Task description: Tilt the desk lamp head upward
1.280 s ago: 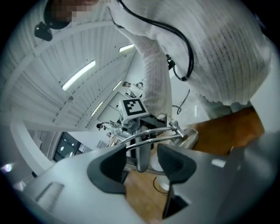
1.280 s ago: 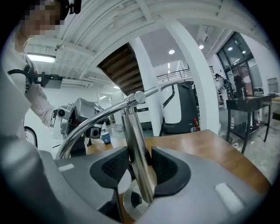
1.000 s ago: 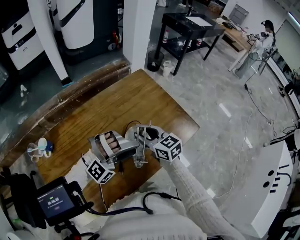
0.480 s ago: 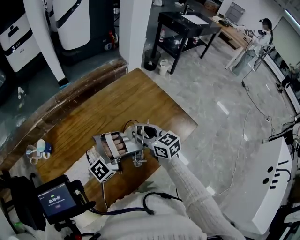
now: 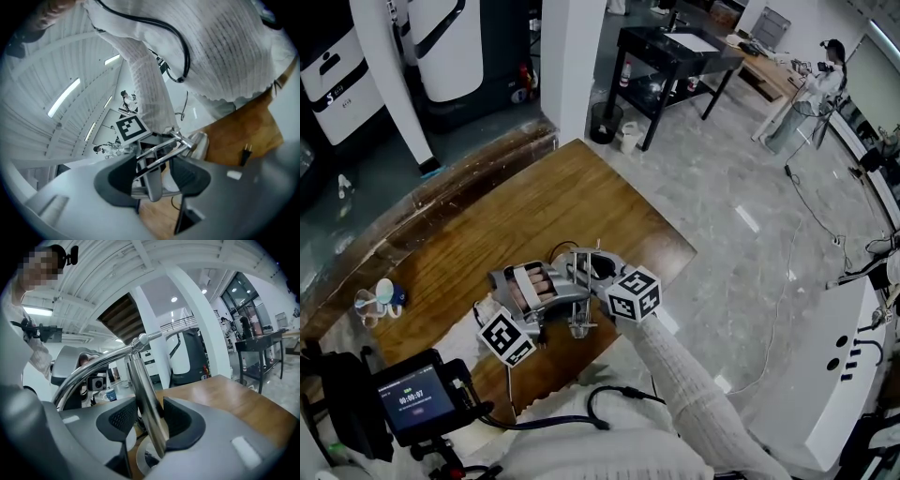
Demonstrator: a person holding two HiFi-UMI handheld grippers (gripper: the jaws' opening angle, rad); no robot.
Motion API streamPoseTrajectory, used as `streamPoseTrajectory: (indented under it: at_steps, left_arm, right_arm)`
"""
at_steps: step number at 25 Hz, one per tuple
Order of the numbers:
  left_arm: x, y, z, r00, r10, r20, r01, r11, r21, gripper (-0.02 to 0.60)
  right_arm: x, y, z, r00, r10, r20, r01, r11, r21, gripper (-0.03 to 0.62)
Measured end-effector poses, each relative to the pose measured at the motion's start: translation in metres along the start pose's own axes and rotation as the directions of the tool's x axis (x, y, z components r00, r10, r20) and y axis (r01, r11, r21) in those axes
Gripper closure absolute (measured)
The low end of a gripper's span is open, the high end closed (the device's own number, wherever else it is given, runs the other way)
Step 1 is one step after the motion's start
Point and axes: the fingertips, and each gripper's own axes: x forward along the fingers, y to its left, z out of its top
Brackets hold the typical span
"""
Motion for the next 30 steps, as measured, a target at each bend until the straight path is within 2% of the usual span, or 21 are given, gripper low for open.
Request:
streamPoseTrajectory:
  at_steps: [4,8,12,15,17,20,25,26,27,29,30]
  left_arm:
    - [-0.002,0.006,0.005,0.999,-0.032,0.032,0.035,0.994,-0.104,0.359]
    - [-0.007,0.02,0.009,0.992,-0.074,0.103,0.098,0.964,-0.249,0.359]
    - [-0.012,0.034,0.011,0.978,-0.103,0.18,0.166,0.91,-0.379,0.357]
    - [-0.017,0.049,0.012,0.962,-0.098,0.256,0.217,0.845,-0.49,0.354]
    - [-0.022,0.063,0.011,0.945,-0.063,0.322,0.249,0.774,-0.582,0.353]
    - [-0.028,0.086,0.01,0.915,0.013,0.402,0.299,0.649,-0.7,0.35]
    - [-0.033,0.109,0.003,0.889,0.109,0.444,0.337,0.501,-0.797,0.35]
    - [-0.035,0.114,-0.001,0.88,0.145,0.453,0.347,0.454,-0.82,0.35]
    - [-0.037,0.121,-0.006,0.867,0.193,0.46,0.363,0.39,-0.847,0.349]
    - [-0.04,0.139,-0.019,0.837,0.296,0.461,0.403,0.236,-0.884,0.35]
    - [-0.041,0.145,-0.025,0.827,0.33,0.456,0.421,0.174,-0.89,0.35]
  right_arm:
    - [0.001,-0.002,-0.003,1.0,0.0,0.012,0.0,1.0,0.006,0.431]
    - [0.002,-0.006,-0.003,1.0,-0.004,0.013,0.004,1.0,0.001,0.431]
    - [0.003,-0.007,-0.004,1.0,-0.008,0.016,0.008,1.0,0.004,0.431]
    - [0.003,-0.008,-0.004,1.0,-0.011,0.016,0.011,1.0,0.002,0.431]
    - [0.003,-0.008,-0.004,1.0,-0.01,0.013,0.01,1.0,-0.002,0.433]
    - [0.003,-0.007,-0.004,1.0,-0.014,0.017,0.014,1.0,0.001,0.436]
    - [0.002,-0.008,-0.002,0.999,-0.024,0.023,0.024,1.0,-0.01,0.437]
    - [0.002,-0.007,-0.001,0.999,-0.024,0.025,0.024,1.0,-0.01,0.437]
    - [0.002,-0.007,-0.001,0.999,-0.024,0.028,0.024,1.0,-0.007,0.437]
    - [0.003,-0.005,-0.002,0.999,-0.028,0.034,0.028,1.0,-0.002,0.437]
    - [0.003,-0.003,-0.002,0.999,-0.028,0.034,0.028,1.0,-0.003,0.437]
